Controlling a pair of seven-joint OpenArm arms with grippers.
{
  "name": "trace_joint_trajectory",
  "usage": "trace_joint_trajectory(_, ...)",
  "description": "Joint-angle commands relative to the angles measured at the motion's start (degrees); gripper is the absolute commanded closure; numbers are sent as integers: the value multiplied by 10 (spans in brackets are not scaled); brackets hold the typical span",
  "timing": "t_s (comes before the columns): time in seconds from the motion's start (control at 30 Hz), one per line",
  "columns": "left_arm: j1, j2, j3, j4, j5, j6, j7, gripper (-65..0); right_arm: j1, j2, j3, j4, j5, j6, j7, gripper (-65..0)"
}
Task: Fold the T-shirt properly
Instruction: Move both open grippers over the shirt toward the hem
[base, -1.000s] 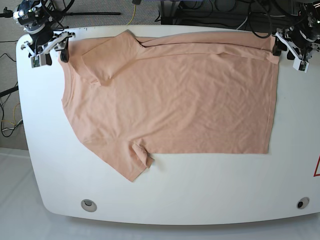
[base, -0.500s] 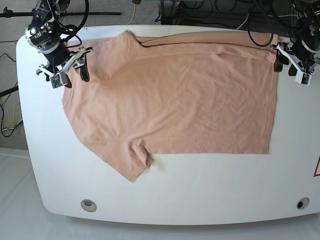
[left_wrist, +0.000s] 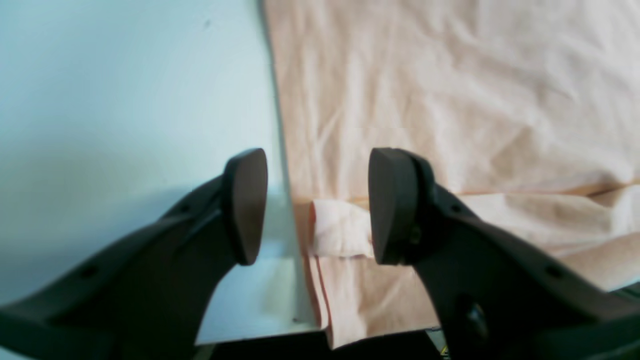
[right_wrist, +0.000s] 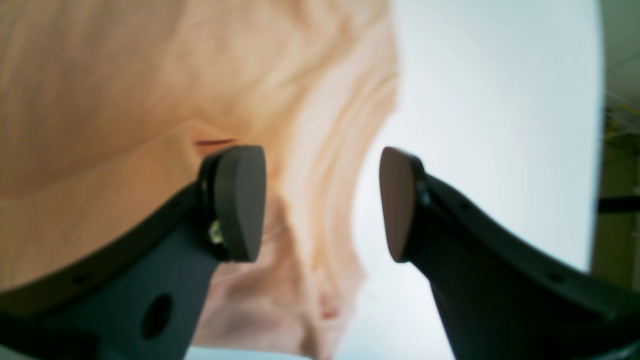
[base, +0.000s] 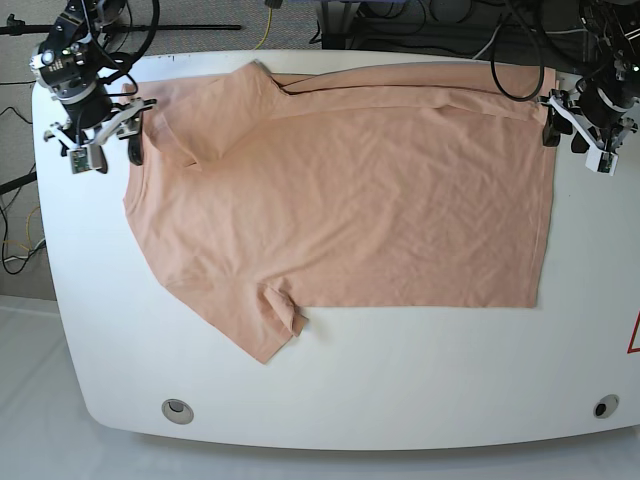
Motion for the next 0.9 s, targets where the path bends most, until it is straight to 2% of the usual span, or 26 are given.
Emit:
trace_joint_trajectory(0.0, -1, -8, -6, 14, -7, -2, -11, -303, 4, 10, 11, 12, 13, -1, 13, -350)
trace_joint_trajectory(0.17, -19, -8, 4, 16, -7, -2, -13, -304, 18, 12, 14, 13, 16, -1, 12, -350)
trace_joint_trajectory(0.5, -165, -28, 99, -35, 10, -3, -5, -309, 82, 15, -82, 8, 14, -1, -1, -354)
trace_joint_trajectory(0.57, -218, -32, 132, -74, 26, -2, -10, -313, 89, 11, -146, 7, 12, -1, -1, -355)
trace_joint_trajectory(0.87, -209, -28, 120, -74, 31, -1, -20, -318, 86, 7, -171, 11, 12, -1, -2, -354)
